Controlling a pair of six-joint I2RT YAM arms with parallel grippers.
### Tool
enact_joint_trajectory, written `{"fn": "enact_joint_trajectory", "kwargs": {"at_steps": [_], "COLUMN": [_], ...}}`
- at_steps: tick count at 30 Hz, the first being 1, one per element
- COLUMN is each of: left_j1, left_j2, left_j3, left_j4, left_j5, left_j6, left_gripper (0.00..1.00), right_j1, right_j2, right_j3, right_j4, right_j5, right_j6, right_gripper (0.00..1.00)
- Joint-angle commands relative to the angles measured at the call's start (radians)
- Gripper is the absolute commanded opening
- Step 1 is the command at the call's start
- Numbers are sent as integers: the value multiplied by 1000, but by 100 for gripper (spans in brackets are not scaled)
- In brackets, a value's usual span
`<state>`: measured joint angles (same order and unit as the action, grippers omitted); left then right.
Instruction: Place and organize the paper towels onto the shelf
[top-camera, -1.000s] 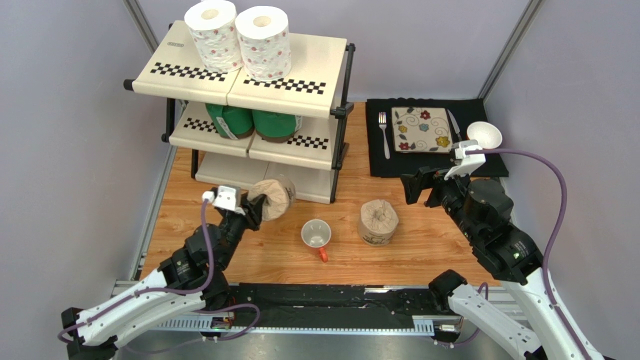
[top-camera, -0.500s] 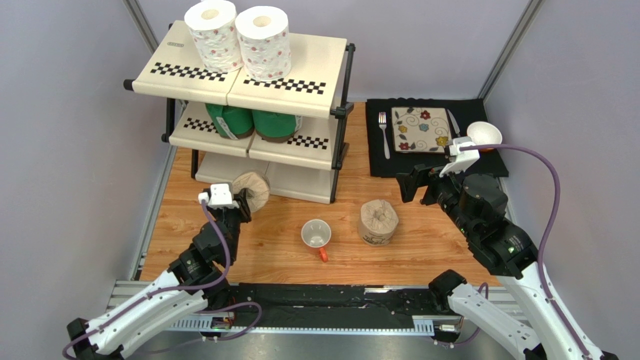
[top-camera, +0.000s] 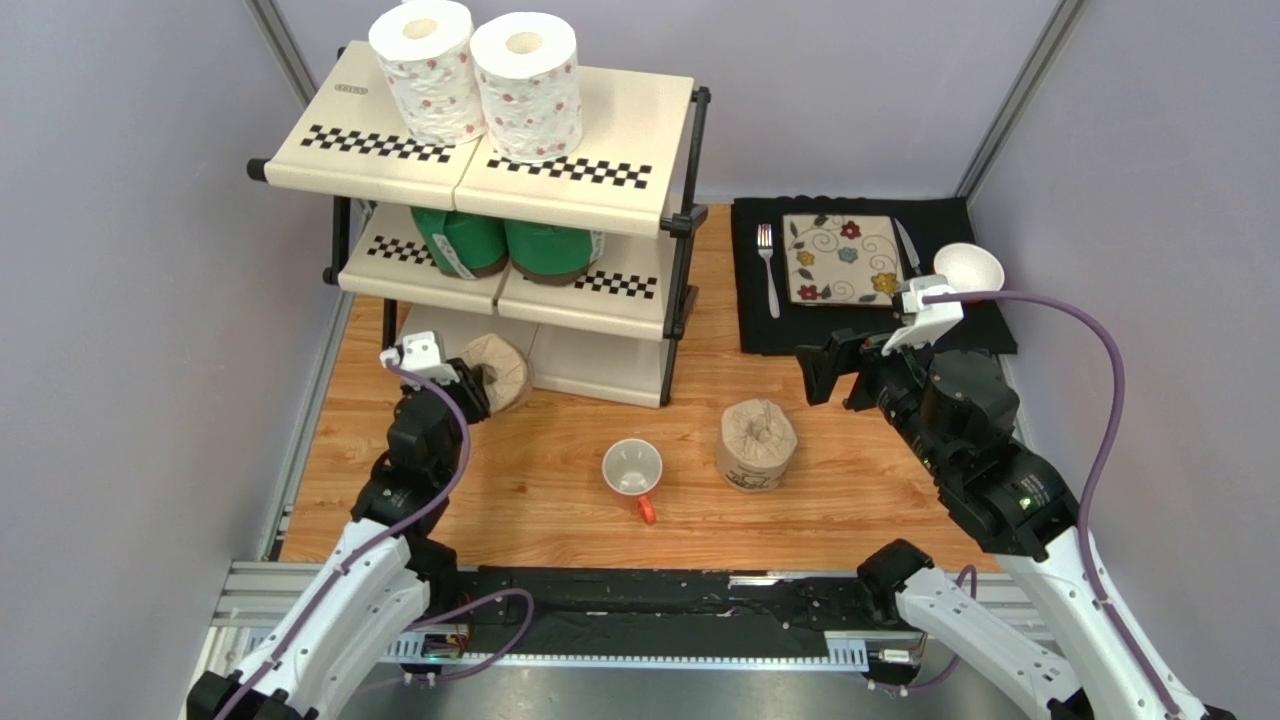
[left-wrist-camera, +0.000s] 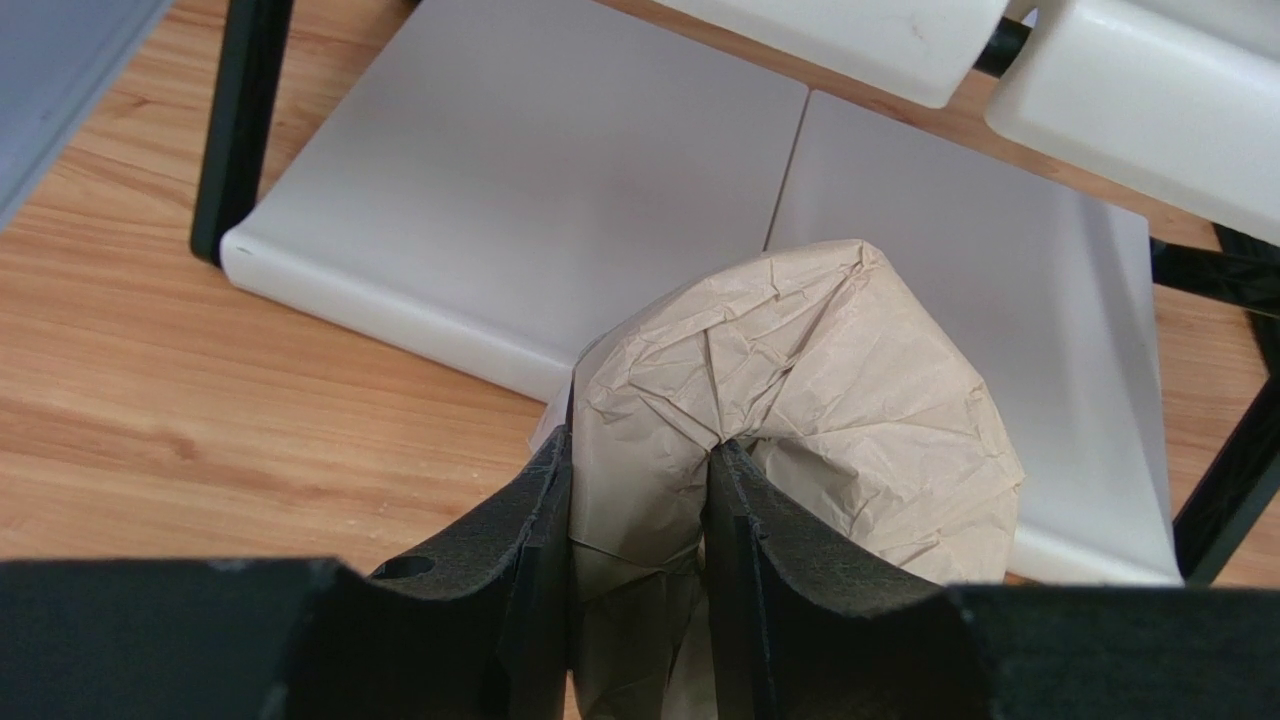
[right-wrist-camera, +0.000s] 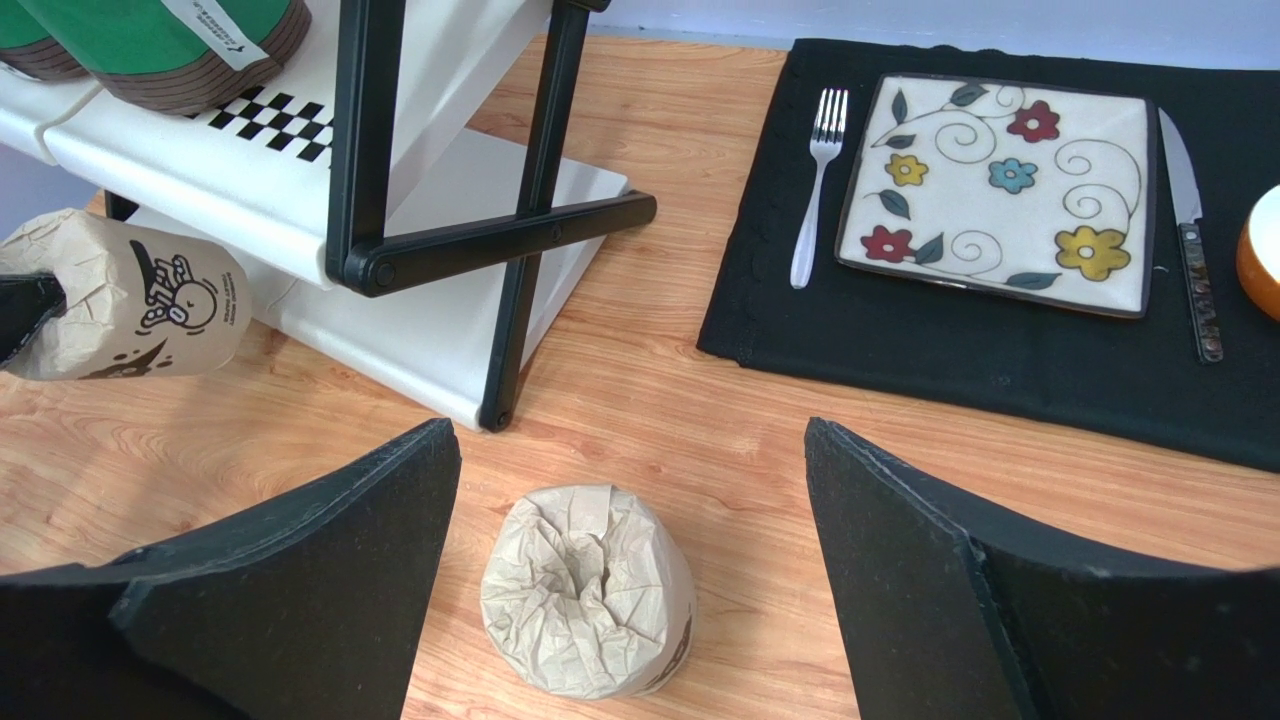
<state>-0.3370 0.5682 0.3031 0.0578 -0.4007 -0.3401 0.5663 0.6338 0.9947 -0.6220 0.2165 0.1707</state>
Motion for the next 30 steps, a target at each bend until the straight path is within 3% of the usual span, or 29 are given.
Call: {"fn": "enact_joint_trajectory", "kwargs": {"at_steps": [1, 14, 30], "left_j1": [84, 266, 303], "left_j2": [48, 226, 392], "left_j3": [56, 100, 57], "left_j4": [163, 332, 580], "left_j5": [166, 342, 359], "left_j6": [-60, -115, -146], "left_gripper": [16, 15, 15], "right_j1": [3, 1, 3], "right_j2": [-11, -13, 7], "right_j3": [-7, -19, -11], "right_j4": [36, 38, 34], "right_j5": [20, 30, 47], "right_j6": [-19, -27, -48], "right_gripper": [90, 90, 90]}}
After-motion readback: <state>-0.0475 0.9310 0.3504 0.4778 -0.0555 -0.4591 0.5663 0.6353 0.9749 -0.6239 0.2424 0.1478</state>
